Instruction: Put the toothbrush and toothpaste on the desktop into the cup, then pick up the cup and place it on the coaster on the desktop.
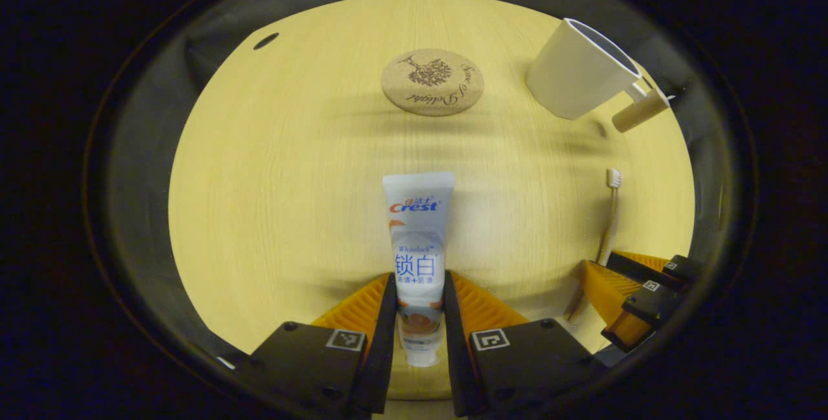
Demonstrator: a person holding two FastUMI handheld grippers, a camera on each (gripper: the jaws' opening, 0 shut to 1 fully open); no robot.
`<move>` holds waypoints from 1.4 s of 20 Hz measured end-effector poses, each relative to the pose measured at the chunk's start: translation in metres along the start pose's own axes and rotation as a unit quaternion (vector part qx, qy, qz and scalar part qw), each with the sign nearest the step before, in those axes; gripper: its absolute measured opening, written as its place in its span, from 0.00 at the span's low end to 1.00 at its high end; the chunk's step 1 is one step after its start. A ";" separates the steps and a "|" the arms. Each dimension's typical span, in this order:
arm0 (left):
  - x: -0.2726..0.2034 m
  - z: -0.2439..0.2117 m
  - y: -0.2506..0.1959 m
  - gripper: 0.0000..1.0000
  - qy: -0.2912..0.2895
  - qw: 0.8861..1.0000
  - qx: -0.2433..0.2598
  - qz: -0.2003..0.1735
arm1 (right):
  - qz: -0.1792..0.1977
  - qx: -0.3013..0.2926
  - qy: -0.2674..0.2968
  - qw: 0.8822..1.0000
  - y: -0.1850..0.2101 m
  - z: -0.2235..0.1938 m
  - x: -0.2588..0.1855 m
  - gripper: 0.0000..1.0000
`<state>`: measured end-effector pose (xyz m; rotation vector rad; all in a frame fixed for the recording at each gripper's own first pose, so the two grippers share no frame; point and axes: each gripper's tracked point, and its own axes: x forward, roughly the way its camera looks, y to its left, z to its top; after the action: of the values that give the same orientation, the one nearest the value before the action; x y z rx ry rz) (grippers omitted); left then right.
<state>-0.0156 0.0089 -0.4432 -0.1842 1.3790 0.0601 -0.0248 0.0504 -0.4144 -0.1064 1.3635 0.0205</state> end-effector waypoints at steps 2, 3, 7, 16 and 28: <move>-0.013 0.012 0.002 0.41 0.001 1.000 -0.002 0.000 | 0.000 0.006 0.010 1.000 -0.002 -0.001 -0.004 0.07; -0.019 0.014 0.003 0.50 0.005 1.000 -0.004 0.002 | 0.004 0.007 0.006 1.000 -0.002 0.001 -0.002 0.08; -0.057 0.042 0.010 0.35 0.009 1.000 0.003 0.004 | 0.018 0.023 0.006 1.000 -0.003 0.002 -0.005 0.08; -0.086 0.014 0.090 0.35 0.009 1.000 -0.027 -0.010 | 0.059 0.048 -0.015 0.997 0.004 0.005 -0.033 0.06; -0.094 0.004 0.090 0.35 0.011 0.999 -0.045 -0.010 | 0.027 0.019 -0.011 0.999 -0.002 0.003 -0.015 0.05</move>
<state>-0.0427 0.1040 -0.3592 -0.2744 1.3969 0.1038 -0.0245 0.0491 -0.3991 -0.0367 1.3435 0.0412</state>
